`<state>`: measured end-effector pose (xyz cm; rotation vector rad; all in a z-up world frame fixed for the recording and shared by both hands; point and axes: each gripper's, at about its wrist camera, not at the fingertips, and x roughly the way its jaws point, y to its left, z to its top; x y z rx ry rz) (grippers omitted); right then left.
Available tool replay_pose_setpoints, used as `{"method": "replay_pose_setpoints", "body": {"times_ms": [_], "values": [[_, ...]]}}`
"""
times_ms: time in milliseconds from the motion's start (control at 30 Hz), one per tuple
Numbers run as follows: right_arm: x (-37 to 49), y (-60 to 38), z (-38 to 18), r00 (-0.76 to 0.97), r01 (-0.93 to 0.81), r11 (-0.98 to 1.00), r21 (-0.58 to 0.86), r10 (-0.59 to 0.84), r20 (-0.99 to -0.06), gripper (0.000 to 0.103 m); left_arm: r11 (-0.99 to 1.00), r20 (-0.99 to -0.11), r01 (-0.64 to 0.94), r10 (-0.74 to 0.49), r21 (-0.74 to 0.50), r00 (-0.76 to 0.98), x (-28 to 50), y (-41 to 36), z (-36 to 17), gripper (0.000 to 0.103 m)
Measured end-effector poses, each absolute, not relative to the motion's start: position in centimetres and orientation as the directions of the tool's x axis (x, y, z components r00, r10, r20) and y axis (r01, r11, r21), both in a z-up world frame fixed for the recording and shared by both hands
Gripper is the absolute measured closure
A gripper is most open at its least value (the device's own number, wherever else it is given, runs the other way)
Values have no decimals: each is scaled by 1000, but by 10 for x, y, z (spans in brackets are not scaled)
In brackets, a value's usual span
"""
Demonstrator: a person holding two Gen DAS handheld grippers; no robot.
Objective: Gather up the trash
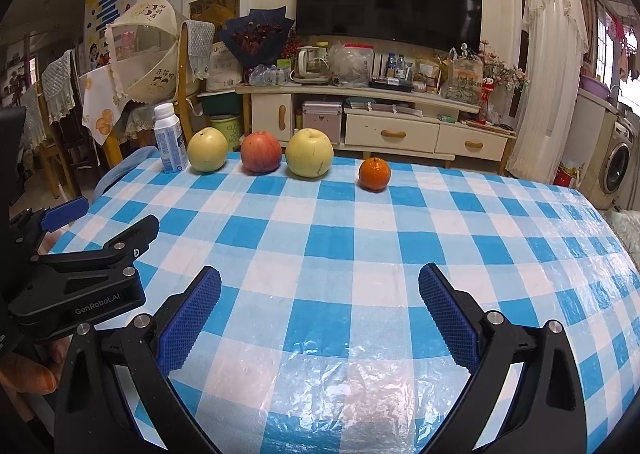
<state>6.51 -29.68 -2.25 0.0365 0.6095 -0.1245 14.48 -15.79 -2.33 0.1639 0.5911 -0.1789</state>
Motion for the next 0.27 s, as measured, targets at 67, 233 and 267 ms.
{"method": "replay_pose_setpoints", "body": {"times_ms": [67, 233, 267], "values": [[70, -299, -29, 794, 142, 990, 0, -114, -598, 5, 974, -602, 199, -96, 106, 793, 151, -158, -34, 5], [88, -309, -56, 702, 191, 982, -1, -137, -699, 5, 975, -690, 181, -45, 127, 723, 164, -165, -65, 5], [91, -310, -62, 684, 197, 980, -4, -140, -716, 5, 976, -703, 177, -35, 130, 710, 167, -166, -71, 5]]}}
